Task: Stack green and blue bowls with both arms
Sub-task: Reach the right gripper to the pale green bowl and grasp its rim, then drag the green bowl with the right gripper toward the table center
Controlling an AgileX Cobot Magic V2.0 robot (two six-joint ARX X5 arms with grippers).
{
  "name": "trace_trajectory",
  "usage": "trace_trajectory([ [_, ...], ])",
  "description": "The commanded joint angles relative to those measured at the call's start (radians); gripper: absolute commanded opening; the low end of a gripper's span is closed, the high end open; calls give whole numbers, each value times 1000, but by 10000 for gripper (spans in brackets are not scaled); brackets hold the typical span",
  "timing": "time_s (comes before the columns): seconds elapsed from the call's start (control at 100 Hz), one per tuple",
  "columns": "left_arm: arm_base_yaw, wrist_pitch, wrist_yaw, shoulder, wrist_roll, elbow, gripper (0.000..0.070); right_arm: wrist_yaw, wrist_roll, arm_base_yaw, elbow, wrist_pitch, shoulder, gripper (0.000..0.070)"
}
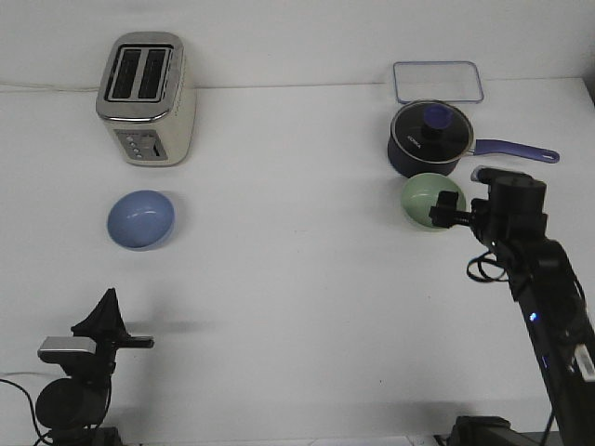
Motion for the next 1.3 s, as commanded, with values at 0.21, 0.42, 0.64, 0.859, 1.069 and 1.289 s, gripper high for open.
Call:
trace_trajectory([
  [0.21,1,10,-3,1,5,-19,15,-20,-39,-63,143,2,336,566],
  [0.42,1,10,-3,1,5,-19,15,-76,-39,-92,175,22,482,552],
  [0.64,1,10,-3,1,5,-19,15,-113,-46,-98,175,45,513,207],
  [0.859,1,10,-3,1,5,-19,15,-115,-54,-103,175,35,510,0],
  [1.069,1,10,-3,1,5,-19,15,-165,-58,-103,175,-25,413,0],
  [1.289,1,10,-3,1,5,-19,15,-266,-38,-72,173,-102,198,0],
])
